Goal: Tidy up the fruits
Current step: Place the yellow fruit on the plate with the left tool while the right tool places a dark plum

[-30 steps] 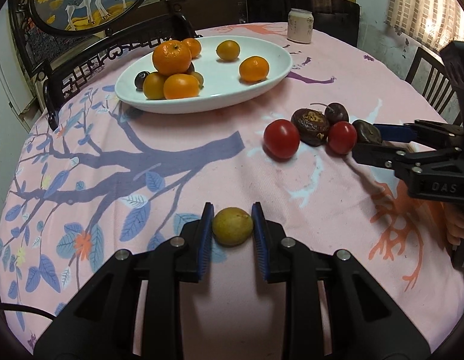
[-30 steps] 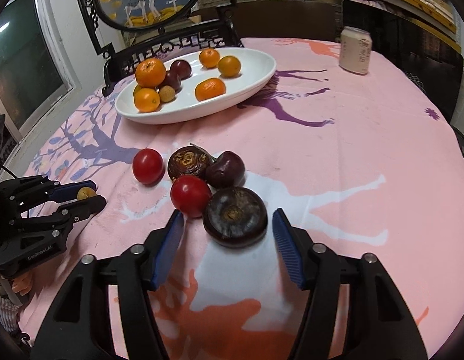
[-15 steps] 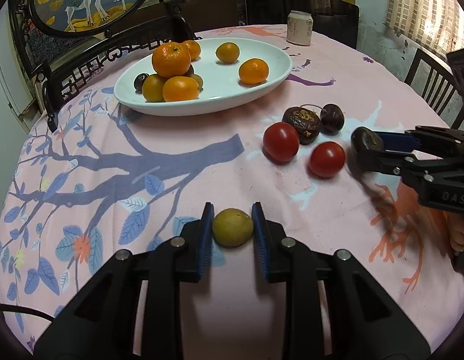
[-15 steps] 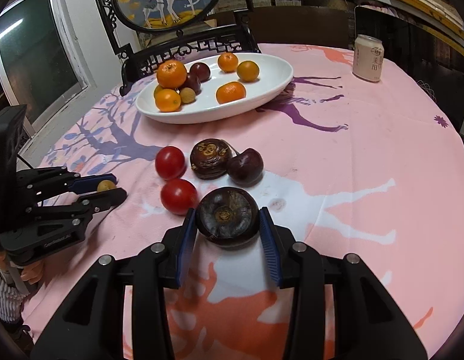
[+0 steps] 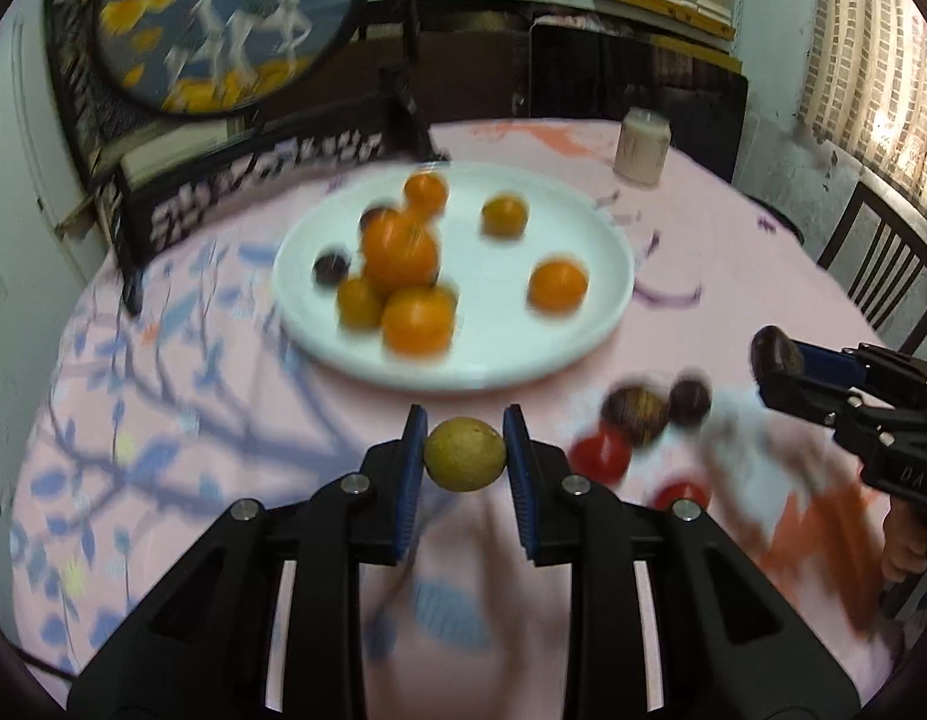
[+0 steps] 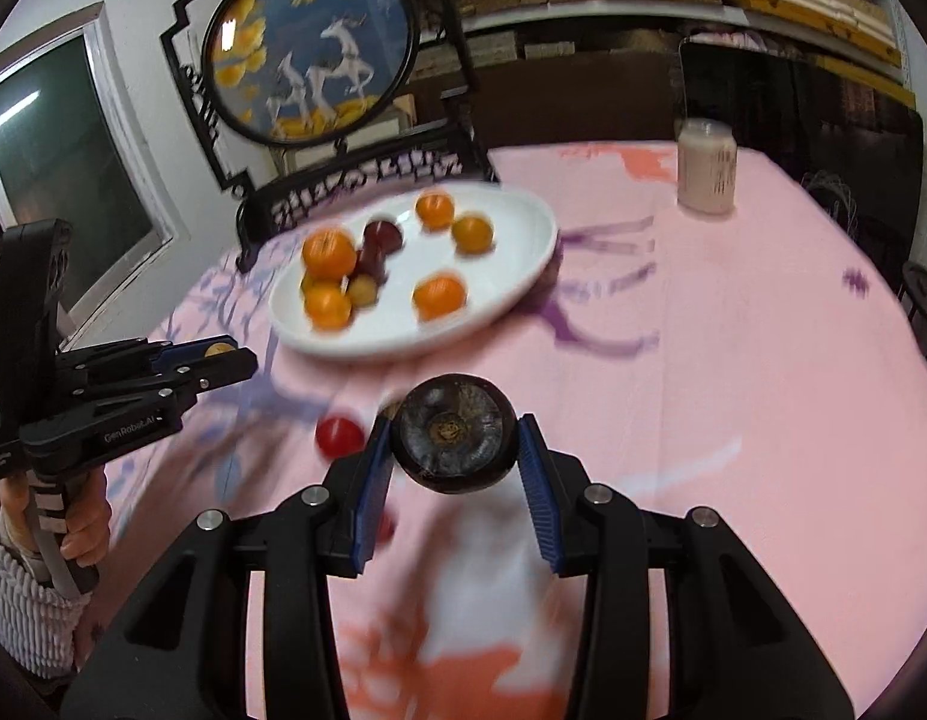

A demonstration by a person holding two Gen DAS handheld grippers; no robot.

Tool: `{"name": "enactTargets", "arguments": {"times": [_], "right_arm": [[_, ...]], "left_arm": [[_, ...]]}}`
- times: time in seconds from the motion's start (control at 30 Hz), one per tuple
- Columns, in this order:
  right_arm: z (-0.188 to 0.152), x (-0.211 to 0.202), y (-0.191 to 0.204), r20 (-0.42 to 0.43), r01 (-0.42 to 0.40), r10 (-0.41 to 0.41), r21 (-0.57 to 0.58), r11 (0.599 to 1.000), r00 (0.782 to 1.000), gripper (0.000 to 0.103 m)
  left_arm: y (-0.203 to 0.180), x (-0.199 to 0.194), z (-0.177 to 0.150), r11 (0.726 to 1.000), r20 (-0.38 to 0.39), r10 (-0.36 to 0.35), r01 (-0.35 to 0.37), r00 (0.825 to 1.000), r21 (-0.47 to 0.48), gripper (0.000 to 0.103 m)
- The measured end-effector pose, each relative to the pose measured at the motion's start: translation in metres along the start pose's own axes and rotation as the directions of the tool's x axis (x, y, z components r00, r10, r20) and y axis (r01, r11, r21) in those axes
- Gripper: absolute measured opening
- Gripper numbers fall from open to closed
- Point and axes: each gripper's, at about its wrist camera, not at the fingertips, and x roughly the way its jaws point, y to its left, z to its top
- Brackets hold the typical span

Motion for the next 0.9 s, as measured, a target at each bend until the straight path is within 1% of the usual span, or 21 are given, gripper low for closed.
{"name": "enactTargets", "arguments": {"times": [0.07, 0.13, 0.23, 0.33, 0.37, 0.4, 0.43, 0.47, 0.5, 0.53, 0.57, 0.63, 0.73, 0.9], "right_arm": [[0.016, 0.005, -0.002, 0.016, 0.009, -0.009, 0.0, 1.0, 1.0, 0.042], [0.034, 0.014, -0.007, 0.029, 0.015, -0.015, 0.012, 1.0, 0.999, 0.042], [0.058, 0.035, -0.014, 0.039, 0.024, -0.025, 0.038, 0.999, 0.999, 0.042], [0.076, 0.063, -0.019, 0.029, 0.009, -0.011, 0.064, 0.998, 1.0, 0.042], [0.08, 0.071, -0.02, 0.03, 0.007, -0.009, 0.068, 0.998, 1.0, 0.042], [0.084, 0.081, -0.02, 0.036, -0.003, 0.0, 0.075, 0.997, 0.999, 0.043], [0.085, 0.088, -0.02, 0.033, -0.009, 0.006, 0.081, 0.997, 0.999, 0.047], [0.085, 0.094, -0.02, 0.019, -0.01, 0.009, 0.085, 0.996, 1.0, 0.053], [0.082, 0.099, -0.021, -0.008, -0.014, 0.015, 0.086, 0.996, 1.0, 0.06], [0.079, 0.099, -0.022, -0.01, -0.019, 0.02, 0.088, 0.996, 1.0, 0.061], [0.077, 0.096, -0.026, 0.006, -0.014, 0.013, 0.095, 0.995, 1.0, 0.061], [0.076, 0.088, -0.029, 0.02, 0.003, -0.005, 0.099, 0.995, 1.0, 0.061], [0.07, 0.069, -0.034, 0.04, -0.008, 0.004, 0.114, 0.993, 0.999, 0.061], [0.052, 0.039, -0.04, 0.058, -0.015, 0.006, 0.152, 0.988, 0.998, 0.061]], "left_arm": [[-0.008, 0.009, 0.016, 1.0, 0.005, -0.017, 0.017, 1.0, 0.011, 0.026], [-0.015, 0.027, 0.032, 1.0, 0.009, -0.007, 0.007, 1.0, 0.017, 0.026], [-0.018, 0.053, 0.043, 1.0, -0.016, -0.001, 0.001, 1.0, 0.008, 0.026], [-0.02, 0.076, 0.047, 1.0, -0.036, 0.001, -0.001, 0.999, 0.0, 0.027], [-0.019, 0.08, 0.048, 1.0, -0.035, -0.002, 0.002, 0.999, -0.013, 0.033], [-0.015, 0.084, 0.048, 0.999, -0.031, -0.015, 0.014, 0.999, -0.035, 0.042], [-0.012, 0.084, 0.046, 0.998, -0.025, -0.029, 0.027, 0.999, -0.049, 0.062], [-0.009, 0.083, 0.045, 0.998, -0.01, -0.047, 0.046, 0.999, -0.053, 0.062], [-0.009, 0.081, 0.044, 0.998, -0.006, -0.049, 0.048, 0.999, -0.048, 0.062], [-0.008, 0.079, 0.043, 0.998, -0.007, -0.047, 0.047, 0.999, -0.04, 0.063], [-0.007, 0.077, 0.042, 0.998, -0.005, -0.045, 0.045, 0.999, -0.041, 0.064], [-0.003, 0.07, 0.041, 0.998, 0.008, -0.041, 0.042, 0.999, -0.057, 0.068], [-0.001, 0.059, 0.036, 0.998, 0.018, -0.016, 0.017, 1.0, -0.06, 0.07], [0.001, 0.034, 0.017, 0.998, 0.044, 0.043, -0.041, 0.998, -0.053, 0.078]]}}
